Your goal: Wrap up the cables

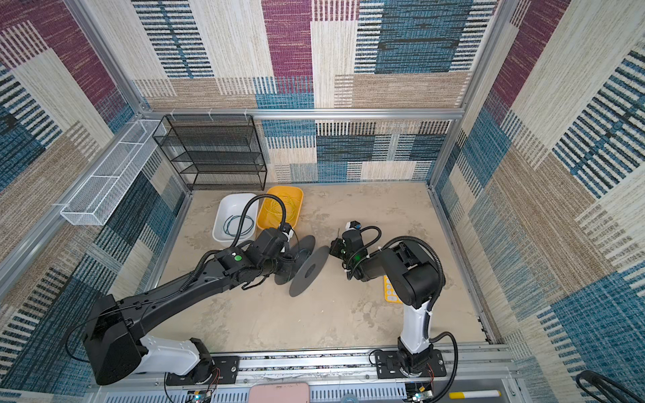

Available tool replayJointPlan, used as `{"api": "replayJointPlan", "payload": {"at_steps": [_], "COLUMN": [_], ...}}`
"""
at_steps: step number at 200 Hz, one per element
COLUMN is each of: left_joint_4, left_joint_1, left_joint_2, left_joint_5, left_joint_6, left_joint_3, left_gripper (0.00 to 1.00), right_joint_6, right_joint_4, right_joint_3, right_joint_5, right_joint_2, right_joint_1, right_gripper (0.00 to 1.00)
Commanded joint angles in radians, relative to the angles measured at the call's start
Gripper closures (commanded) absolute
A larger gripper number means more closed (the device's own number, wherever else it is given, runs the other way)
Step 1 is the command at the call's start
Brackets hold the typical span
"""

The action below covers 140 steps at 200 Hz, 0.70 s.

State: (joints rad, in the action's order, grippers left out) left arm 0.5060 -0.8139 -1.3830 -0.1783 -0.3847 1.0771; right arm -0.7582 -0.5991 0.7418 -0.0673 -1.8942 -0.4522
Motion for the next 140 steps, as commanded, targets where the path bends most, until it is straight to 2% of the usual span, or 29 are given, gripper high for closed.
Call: {"api": "replayJointPlan", "payload": {"at_steps": [1,50,79,140], "left_joint_4": [0.015,0.013,-0.001,0.136], "left_joint_1": [-0.001,0.0,-0.001,-0.003], "left_joint_2": [0.018,0.088,0.077,0.124], "left_joint_5": [-0.009,-0.017,0.053,0.017], "left_joint_6": [0.015,0.018,0.003,-0.043], "left_joint_3": [0.004,0.001,-0.012,-0.043], "left_gripper": [0.66,0.62,0.6,0.57], "right_joint_6": [0.012,0.009,0.016,0.025], "right_joint_4": [0.003,0.01,0.024,0.042], "right_joint_3": [0.013,0.025,0.039,0.054], "right_joint_5": [0.02,0.018,0.016,0.019], "right_joint_2": [0.0,-0.009,-0.012,-0.008], "right_joint_1": [-0.002,-0.002,-0.003,-0.003], "right_gripper": [1.0,1.0,1.0,1.0]}}
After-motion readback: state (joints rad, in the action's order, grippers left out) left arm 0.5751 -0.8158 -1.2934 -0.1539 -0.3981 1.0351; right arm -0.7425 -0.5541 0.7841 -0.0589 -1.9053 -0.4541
